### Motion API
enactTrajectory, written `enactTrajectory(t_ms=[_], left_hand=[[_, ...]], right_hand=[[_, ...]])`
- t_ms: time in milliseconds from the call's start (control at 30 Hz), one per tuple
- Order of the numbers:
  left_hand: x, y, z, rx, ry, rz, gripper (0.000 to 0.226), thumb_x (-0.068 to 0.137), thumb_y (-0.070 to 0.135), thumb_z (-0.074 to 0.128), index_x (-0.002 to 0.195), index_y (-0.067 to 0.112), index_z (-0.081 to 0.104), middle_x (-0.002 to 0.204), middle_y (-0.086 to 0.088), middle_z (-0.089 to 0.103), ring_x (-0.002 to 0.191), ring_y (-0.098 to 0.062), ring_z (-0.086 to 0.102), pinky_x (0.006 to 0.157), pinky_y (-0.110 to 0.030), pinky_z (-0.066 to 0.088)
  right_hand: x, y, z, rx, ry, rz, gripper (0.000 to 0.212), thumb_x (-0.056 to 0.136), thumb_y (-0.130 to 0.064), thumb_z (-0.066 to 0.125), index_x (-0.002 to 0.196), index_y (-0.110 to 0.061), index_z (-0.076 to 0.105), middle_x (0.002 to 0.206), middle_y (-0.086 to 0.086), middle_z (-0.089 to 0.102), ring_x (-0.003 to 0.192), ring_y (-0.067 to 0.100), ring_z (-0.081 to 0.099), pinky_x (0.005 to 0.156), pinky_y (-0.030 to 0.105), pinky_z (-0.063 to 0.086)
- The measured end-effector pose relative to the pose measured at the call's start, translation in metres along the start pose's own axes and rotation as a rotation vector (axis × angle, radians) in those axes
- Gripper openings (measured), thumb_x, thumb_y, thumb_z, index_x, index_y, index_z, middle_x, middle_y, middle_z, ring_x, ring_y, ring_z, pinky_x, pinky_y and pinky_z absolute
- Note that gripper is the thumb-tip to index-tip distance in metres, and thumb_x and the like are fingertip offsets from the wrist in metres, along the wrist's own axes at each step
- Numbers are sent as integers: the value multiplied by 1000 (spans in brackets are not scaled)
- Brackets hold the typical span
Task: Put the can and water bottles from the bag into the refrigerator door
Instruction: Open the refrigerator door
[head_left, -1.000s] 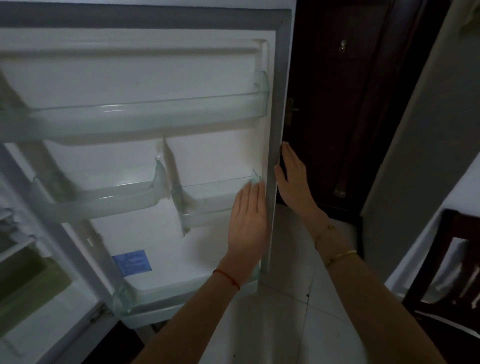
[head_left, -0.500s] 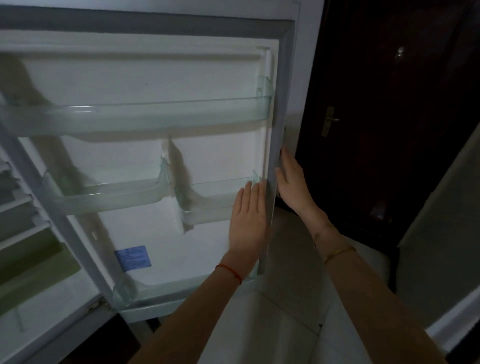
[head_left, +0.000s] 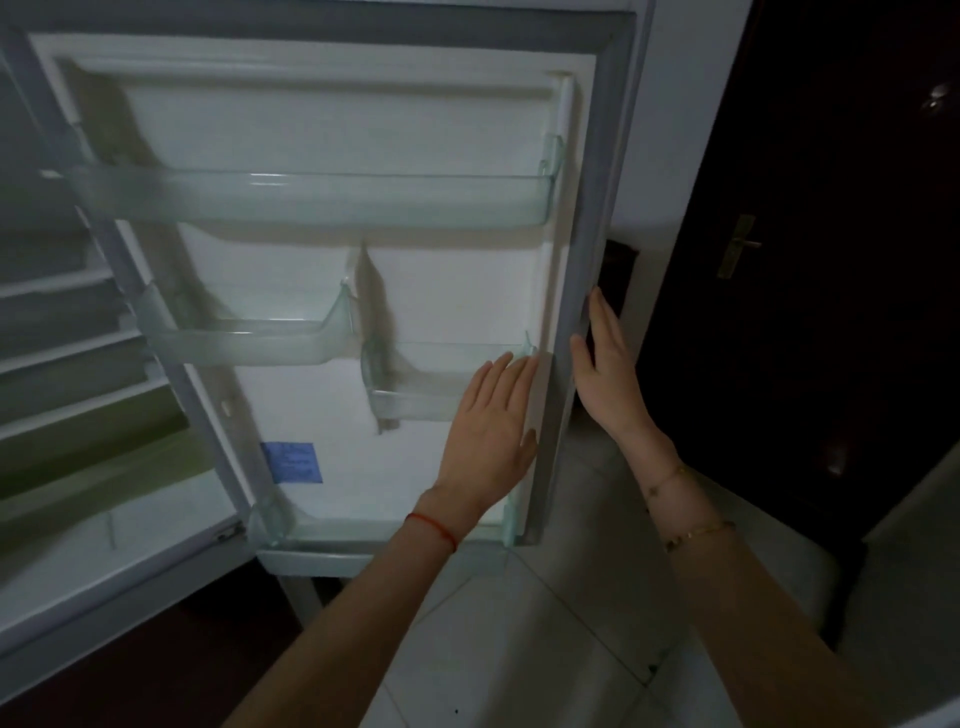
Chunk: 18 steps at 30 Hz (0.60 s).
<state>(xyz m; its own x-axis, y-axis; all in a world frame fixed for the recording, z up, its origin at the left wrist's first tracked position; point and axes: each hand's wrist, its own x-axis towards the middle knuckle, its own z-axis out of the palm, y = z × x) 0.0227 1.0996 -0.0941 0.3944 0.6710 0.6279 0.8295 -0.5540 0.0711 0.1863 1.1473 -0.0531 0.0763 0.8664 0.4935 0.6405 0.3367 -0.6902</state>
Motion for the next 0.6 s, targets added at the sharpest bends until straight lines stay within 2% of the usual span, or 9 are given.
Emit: enactTrajectory(t_ms=[200,333,433,600], left_hand=[[-11,-1,-30,-264,32,-23,71,89,14,63,151,1,31,156,-13,37,151,-29,22,126,-41,10],[-27,-6,-54,-222,92,-104,71,91,15,63,152,2,29,158,-11,34,152,-26,18,125,-44,14],[-50,-14,-78,-219,152,-229,74,90,18,65,153,4,28,159,-10,32,151,-25,22,123,-45,21],[-102,-27,-121,-183,187,-399,75,92,21,65,154,9,25,161,-6,29,152,-21,18,122,-48,22]], right_hand=[[-22,-15,-14,29,-8,-14,57,102,-25,38,155,-18,16,162,0,17,149,18,17,123,39,17],[-43,-32,-18,107,-13,-21,53,102,-22,41,152,-15,25,158,1,26,146,17,25,121,35,22],[-56,-44,-7,193,-62,-59,50,100,-20,43,148,-11,33,153,5,34,142,18,33,119,39,28],[-82,-71,17,251,-195,-155,53,96,-28,42,147,-16,35,151,2,39,140,16,37,116,44,32]])
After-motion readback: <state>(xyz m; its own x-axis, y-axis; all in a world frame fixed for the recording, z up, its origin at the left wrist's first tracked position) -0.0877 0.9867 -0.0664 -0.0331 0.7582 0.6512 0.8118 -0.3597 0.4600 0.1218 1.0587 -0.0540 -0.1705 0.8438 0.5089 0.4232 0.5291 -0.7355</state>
